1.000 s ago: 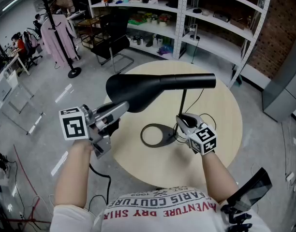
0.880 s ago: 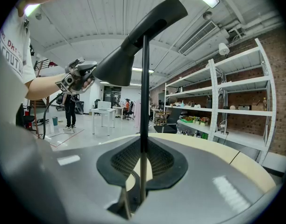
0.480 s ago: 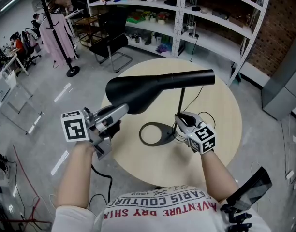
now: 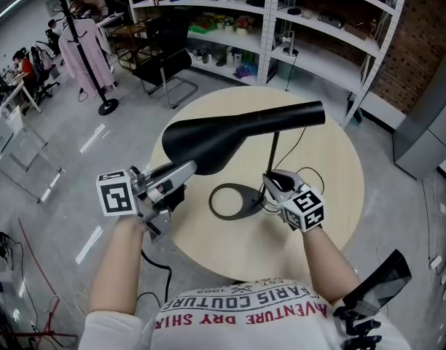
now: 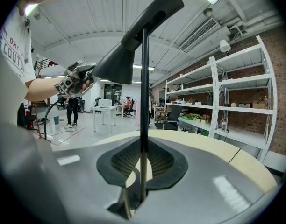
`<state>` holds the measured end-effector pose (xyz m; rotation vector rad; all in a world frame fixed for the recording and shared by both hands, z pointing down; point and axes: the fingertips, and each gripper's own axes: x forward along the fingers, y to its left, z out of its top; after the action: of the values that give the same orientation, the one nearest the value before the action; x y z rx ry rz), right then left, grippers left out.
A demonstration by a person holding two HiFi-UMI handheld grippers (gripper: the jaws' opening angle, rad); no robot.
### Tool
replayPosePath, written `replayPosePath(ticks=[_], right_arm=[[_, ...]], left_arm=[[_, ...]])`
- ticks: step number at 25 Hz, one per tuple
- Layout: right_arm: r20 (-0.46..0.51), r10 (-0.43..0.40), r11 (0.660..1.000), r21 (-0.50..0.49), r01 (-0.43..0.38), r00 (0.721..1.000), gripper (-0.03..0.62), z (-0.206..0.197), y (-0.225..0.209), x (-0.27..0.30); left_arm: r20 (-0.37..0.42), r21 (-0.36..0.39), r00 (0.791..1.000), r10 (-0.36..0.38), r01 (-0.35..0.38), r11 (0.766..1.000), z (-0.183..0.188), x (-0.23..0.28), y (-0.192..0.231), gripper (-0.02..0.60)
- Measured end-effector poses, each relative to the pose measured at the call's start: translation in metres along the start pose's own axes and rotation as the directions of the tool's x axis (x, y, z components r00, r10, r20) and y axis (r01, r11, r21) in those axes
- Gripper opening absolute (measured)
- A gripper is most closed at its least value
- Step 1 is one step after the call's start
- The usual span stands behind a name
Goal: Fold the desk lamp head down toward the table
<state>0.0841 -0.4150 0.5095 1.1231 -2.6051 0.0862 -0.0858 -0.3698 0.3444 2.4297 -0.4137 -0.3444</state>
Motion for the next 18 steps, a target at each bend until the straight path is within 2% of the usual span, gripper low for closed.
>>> replayPosePath(ticks=[18], right_arm=[[0.038,-0.005,1.0,0.003,0.005,0.999,0.041,0.0,0.003,-0.003]], left_arm=[[0.069,-0.106,0.995,-0.068,0.075,0.992,-0.027,0.006,0.009,0.034]])
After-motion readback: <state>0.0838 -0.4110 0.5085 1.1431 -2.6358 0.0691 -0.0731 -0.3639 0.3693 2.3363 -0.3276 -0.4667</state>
